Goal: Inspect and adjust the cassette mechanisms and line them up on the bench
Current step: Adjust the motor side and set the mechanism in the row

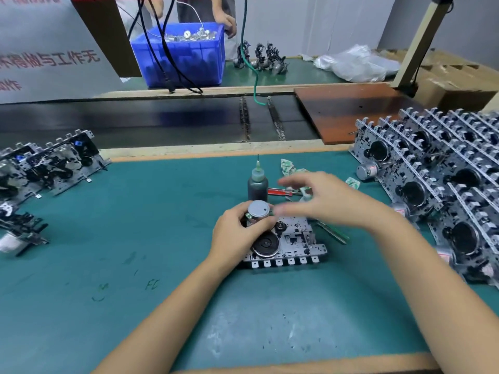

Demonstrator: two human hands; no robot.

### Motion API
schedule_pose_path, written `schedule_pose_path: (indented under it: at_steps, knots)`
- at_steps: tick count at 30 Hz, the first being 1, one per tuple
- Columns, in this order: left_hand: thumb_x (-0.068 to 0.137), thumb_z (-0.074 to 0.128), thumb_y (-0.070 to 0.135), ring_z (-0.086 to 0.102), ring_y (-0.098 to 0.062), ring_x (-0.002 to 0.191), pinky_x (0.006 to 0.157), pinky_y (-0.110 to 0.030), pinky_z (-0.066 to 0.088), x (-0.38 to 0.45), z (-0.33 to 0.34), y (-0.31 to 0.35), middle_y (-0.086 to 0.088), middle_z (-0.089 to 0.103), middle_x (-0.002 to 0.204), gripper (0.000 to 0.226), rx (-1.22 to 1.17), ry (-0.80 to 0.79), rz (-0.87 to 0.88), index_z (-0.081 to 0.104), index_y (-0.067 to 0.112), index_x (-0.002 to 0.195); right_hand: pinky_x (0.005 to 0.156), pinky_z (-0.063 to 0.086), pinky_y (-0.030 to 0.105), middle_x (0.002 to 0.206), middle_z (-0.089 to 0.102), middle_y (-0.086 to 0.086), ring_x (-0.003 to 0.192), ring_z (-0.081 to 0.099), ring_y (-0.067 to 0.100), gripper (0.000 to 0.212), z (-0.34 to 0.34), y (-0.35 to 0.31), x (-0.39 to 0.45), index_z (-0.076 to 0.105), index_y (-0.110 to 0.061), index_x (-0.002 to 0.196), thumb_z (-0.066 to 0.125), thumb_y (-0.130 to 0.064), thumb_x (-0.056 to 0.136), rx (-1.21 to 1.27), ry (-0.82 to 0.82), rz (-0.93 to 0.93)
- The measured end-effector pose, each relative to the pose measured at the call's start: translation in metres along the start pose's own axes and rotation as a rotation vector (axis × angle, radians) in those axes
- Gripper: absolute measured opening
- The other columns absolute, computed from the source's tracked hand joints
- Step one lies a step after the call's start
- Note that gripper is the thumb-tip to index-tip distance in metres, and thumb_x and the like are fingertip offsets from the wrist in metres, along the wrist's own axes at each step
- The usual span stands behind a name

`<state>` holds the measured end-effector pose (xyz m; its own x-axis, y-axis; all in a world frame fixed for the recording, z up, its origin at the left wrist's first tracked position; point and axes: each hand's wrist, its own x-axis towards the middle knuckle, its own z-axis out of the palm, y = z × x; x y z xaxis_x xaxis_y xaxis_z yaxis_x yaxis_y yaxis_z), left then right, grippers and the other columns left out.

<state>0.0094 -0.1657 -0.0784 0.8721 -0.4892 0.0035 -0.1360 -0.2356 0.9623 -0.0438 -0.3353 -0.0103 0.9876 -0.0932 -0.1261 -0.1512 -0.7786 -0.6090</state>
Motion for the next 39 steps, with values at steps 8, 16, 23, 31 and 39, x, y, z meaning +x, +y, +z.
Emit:
schedule_pose_path:
  at_steps: [8,16,23,31,39]
  knots:
    - [0.065,0.081,0.036,0.066,-0.006,0.082,0.087,-0.034,0.053,-0.003,-0.002,-0.003,0.008,0.074,0.088,0.03,-0.083,-0.152,0.049,0.074,0.028,0.093,0.107,0.031,0.027,0.144,0.033,-0.006,0.132,0.03,0.013,0.119,0.029,0.013,-0.04,0.012,-0.021,0.149,0.076,-0.063,0.057,-0.578,-0.168,-0.128]
    - [0.062,0.081,0.03,0.064,-0.006,0.09,0.081,-0.023,0.051,-0.005,-0.014,0.0,0.008,0.071,0.1,0.044,-0.2,-0.205,0.104,0.071,0.032,0.105,0.096,0.04,0.029,0.136,0.04,-0.012,0.123,0.042,0.012,0.1,0.036,0.003,-0.045,0.021,-0.029,0.142,0.074,-0.049,0.059,-0.505,0.002,-0.138]
    - [0.056,0.062,0.082,0.062,-0.031,0.1,0.09,-0.045,0.048,-0.006,-0.027,0.002,-0.013,0.067,0.107,0.083,-0.719,-0.493,-0.063,0.073,0.01,0.096,0.095,0.031,0.008,0.128,0.05,-0.03,0.117,0.046,-0.009,0.086,0.022,-0.007,-0.06,0.043,-0.044,0.127,0.086,-0.037,0.053,0.161,-0.221,-0.167]
    - [0.04,0.046,0.098,-0.003,-0.022,0.08,0.068,-0.035,0.002,-0.013,-0.025,0.002,-0.001,0.041,0.126,0.113,-0.972,-0.687,-0.185,0.064,0.026,0.125,0.11,0.033,0.047,0.119,0.062,0.006,0.113,0.055,0.021,0.067,0.06,-0.011,-0.044,0.06,-0.013,0.118,0.084,-0.039,0.061,1.313,-0.68,-0.149]
    - [0.071,0.047,0.079,0.035,-0.038,0.136,0.113,-0.055,0.017,-0.014,-0.021,0.007,-0.026,0.037,0.146,0.11,-1.327,-0.867,-0.166,0.031,-0.002,0.145,0.073,0.048,0.012,0.083,0.073,-0.009,0.078,0.065,0.0,0.011,0.045,0.012,-0.038,0.077,-0.025,0.08,0.075,-0.034,0.074,0.85,-0.077,-0.116]
